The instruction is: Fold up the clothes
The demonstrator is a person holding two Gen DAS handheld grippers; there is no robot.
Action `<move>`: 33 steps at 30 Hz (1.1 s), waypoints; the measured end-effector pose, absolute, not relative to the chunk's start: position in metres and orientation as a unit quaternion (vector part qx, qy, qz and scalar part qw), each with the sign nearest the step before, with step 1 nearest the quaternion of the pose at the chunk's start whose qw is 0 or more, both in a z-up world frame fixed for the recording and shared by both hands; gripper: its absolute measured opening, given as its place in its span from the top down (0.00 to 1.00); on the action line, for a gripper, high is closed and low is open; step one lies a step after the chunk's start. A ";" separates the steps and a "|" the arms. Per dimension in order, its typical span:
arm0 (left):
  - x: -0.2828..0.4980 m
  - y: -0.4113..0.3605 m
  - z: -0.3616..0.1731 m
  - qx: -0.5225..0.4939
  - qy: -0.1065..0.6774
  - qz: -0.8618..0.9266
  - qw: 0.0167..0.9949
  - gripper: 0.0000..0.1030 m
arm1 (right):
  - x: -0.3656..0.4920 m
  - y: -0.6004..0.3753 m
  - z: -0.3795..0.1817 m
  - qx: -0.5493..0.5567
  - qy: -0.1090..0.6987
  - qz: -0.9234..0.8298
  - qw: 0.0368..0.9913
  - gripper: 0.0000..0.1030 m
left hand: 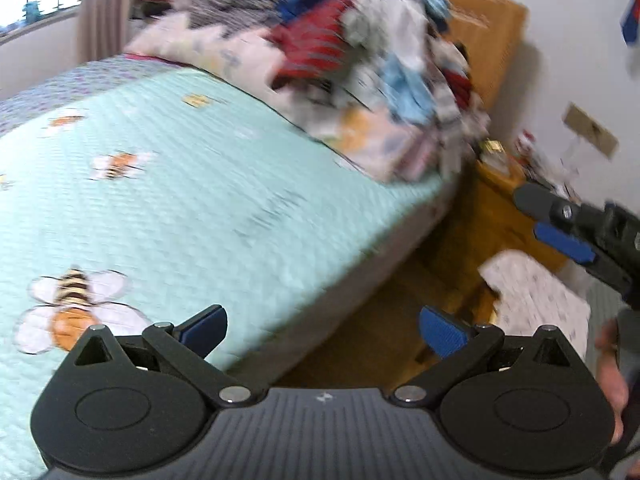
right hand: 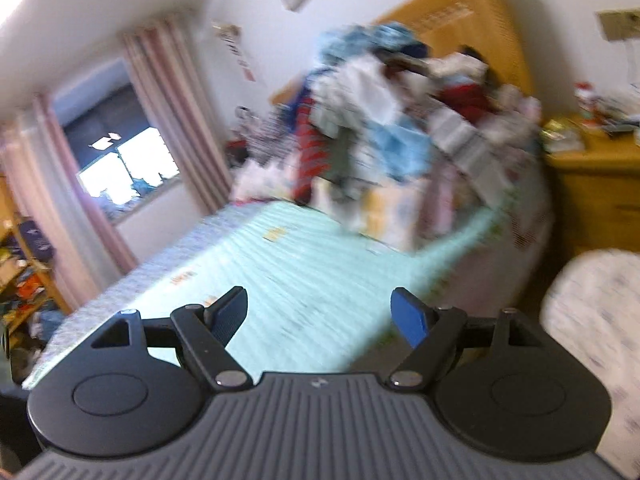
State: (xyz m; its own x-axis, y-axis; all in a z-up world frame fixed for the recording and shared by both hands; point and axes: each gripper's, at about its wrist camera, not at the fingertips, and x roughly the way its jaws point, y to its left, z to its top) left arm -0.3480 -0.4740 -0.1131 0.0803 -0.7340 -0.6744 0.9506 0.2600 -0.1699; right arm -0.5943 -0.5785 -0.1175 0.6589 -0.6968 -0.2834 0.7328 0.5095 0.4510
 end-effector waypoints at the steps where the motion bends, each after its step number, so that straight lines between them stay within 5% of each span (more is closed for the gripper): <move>1: -0.339 -0.468 -0.108 0.153 0.336 -0.582 0.724 0.01 | -0.584 -0.581 -0.110 0.269 0.027 -0.402 0.875 0.22; 7: -0.294 -0.426 -0.094 0.125 0.317 -0.551 0.762 0.01 | -0.516 -0.575 -0.073 0.234 0.009 -0.304 0.923 0.12; 23: -0.169 -0.278 -0.112 0.072 0.315 -0.380 0.867 0.01 | -0.336 -0.470 -0.099 0.229 0.123 -0.146 0.954 0.11; 29: -0.133 -0.232 -0.132 0.053 0.355 -0.357 0.862 0.01 | -0.309 -0.426 -0.109 0.226 0.146 -0.107 0.957 0.11; 33: -0.125 -0.200 -0.123 0.046 0.314 -0.315 0.894 0.01 | -0.299 -0.393 -0.112 0.218 0.148 -0.075 0.962 0.11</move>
State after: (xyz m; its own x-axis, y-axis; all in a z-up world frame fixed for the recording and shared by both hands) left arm -0.1254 -0.1997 -0.1235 0.6036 -0.5351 -0.5911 0.5933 0.7967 -0.1153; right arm -0.2987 -0.3927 -0.1121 0.9450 -0.0801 -0.3172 0.2092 0.8934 0.3976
